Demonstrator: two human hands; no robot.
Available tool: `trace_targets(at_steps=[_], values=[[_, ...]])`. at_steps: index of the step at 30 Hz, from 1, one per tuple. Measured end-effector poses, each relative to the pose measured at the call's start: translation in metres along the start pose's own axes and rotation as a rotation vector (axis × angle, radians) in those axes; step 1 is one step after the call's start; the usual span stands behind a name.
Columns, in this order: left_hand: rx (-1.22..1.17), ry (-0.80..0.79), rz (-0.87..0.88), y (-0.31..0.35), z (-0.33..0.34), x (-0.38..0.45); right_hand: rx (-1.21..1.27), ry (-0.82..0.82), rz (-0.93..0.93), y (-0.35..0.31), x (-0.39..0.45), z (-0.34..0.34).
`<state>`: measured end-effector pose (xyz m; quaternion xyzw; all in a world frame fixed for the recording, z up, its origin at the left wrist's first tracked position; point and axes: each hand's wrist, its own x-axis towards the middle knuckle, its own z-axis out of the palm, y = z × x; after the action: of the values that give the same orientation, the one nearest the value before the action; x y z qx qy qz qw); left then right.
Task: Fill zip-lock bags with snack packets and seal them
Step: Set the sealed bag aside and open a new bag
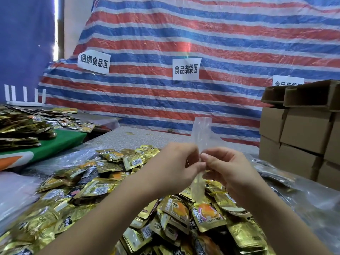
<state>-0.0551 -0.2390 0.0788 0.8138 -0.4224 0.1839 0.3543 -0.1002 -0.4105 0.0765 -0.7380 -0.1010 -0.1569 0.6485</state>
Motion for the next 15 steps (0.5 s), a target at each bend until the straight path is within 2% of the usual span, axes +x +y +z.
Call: trace_targets(at_steps=[8,15], values=[[-0.042,0.005,0.004,-0.003,0.000,0.002,0.098,-0.162,0.088,-0.004,-0.001,-0.005],[-0.112,-0.083,0.008,-0.004,-0.002,0.001,0.099,-0.192,0.114,-0.002,-0.002,-0.012]])
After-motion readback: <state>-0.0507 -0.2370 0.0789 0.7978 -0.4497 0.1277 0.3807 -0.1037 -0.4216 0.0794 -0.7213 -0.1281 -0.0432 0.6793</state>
